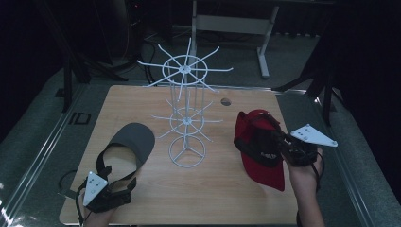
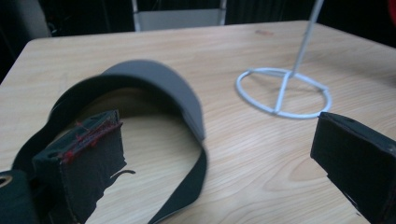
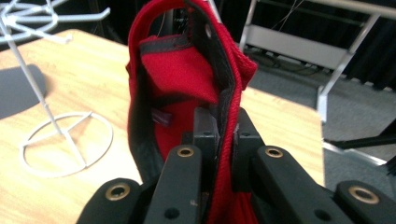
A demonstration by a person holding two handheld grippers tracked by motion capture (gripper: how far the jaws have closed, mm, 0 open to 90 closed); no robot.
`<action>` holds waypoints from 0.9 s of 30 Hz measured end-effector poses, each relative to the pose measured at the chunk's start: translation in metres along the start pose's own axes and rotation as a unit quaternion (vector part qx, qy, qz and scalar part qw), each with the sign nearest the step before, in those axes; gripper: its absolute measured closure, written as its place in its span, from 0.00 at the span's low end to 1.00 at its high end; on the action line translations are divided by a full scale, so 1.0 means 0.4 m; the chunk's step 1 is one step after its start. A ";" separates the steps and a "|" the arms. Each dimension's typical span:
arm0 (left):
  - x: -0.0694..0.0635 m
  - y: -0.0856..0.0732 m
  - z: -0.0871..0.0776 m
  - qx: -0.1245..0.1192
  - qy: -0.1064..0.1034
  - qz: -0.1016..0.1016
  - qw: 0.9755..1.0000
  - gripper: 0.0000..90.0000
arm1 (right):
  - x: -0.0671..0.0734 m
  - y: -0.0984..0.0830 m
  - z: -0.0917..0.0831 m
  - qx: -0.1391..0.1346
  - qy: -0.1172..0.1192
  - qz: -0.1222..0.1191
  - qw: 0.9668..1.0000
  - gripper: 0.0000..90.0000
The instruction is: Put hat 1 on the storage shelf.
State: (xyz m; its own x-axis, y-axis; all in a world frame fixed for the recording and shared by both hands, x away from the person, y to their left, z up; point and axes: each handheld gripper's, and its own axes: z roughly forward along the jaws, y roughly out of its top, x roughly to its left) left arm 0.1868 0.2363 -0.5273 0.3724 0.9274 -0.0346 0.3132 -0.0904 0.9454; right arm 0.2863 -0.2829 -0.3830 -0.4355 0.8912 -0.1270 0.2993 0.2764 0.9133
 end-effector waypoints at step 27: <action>-0.188 0.276 -0.020 -0.056 -0.140 0.067 0.986 0.03 | 0.019 0.137 -0.177 -0.092 0.041 0.006 0.995 0.94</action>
State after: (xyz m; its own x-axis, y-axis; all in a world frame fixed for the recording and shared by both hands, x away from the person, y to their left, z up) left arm 0.1865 0.1595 -0.4178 0.6355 0.7718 0.0197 0.1525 -0.1505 0.9768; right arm 0.2391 -0.2864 -0.3066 -0.5024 0.8598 -0.0918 0.1468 0.1894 0.9709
